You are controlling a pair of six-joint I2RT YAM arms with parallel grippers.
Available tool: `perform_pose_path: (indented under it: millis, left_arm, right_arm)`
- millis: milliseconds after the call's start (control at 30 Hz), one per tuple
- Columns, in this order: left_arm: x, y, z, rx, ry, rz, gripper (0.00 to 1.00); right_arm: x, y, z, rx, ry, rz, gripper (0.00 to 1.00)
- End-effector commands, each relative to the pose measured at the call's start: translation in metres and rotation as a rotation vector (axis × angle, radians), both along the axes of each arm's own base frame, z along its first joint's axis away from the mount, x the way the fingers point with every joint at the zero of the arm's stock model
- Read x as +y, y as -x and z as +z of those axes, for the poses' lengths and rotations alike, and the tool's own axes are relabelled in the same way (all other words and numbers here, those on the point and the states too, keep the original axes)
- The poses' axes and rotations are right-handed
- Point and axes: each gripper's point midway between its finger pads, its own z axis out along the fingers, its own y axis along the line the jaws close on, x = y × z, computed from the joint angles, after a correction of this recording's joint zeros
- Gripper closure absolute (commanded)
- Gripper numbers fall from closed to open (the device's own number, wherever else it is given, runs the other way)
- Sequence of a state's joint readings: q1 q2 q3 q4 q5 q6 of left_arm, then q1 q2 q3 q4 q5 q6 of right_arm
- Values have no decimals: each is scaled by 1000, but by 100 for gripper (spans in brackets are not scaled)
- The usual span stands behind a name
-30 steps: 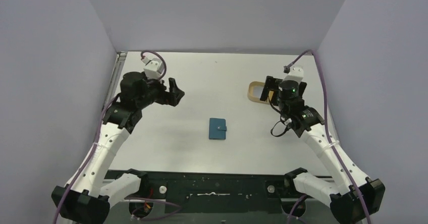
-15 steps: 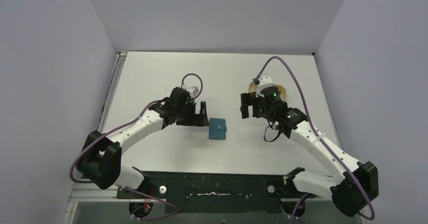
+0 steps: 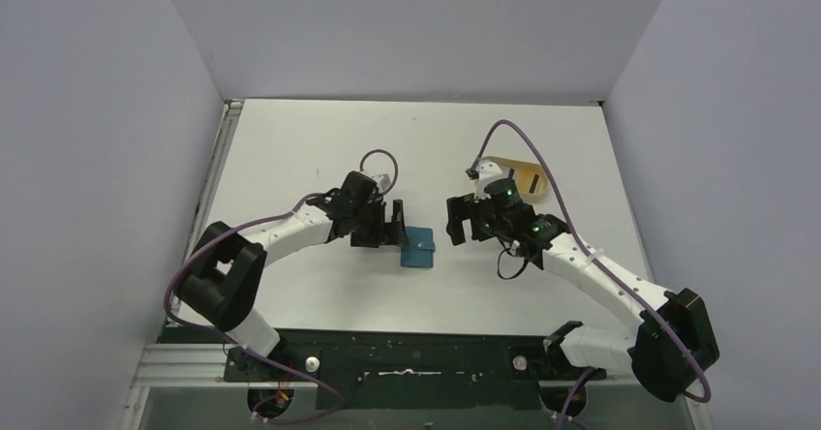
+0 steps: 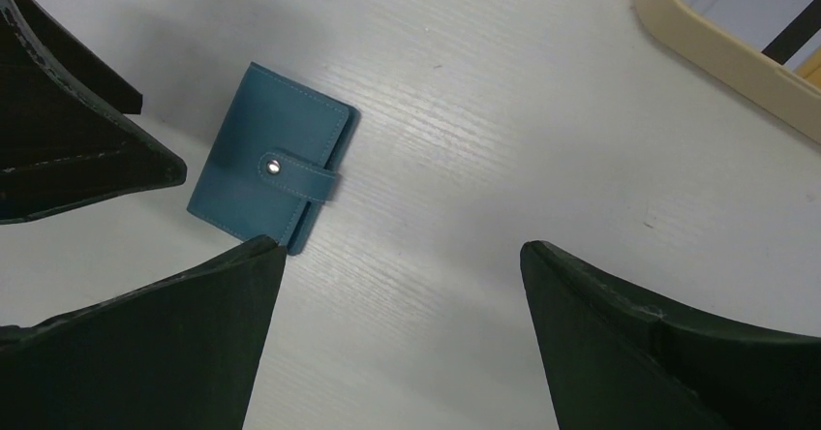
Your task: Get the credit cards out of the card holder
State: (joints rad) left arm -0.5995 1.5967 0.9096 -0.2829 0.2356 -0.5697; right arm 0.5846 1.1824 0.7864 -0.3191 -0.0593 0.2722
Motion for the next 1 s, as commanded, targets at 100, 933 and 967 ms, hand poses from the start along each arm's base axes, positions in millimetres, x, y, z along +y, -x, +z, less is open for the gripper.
perform_pose_path:
  millis: [100, 933, 967]
  left_arm:
    - [-32, -22, 25, -53, 140, -16, 19]
    - [-34, -35, -13, 10, 65, 21, 56]
    - [-34, -35, -12, 10, 61, 21, 56]
  right_arm:
    - [26, -13, 2, -64, -44, 85, 2]
    - [101, -14, -64, -69, 157, 392, 37]
    - [102, -15, -66, -70, 158, 394, 39]
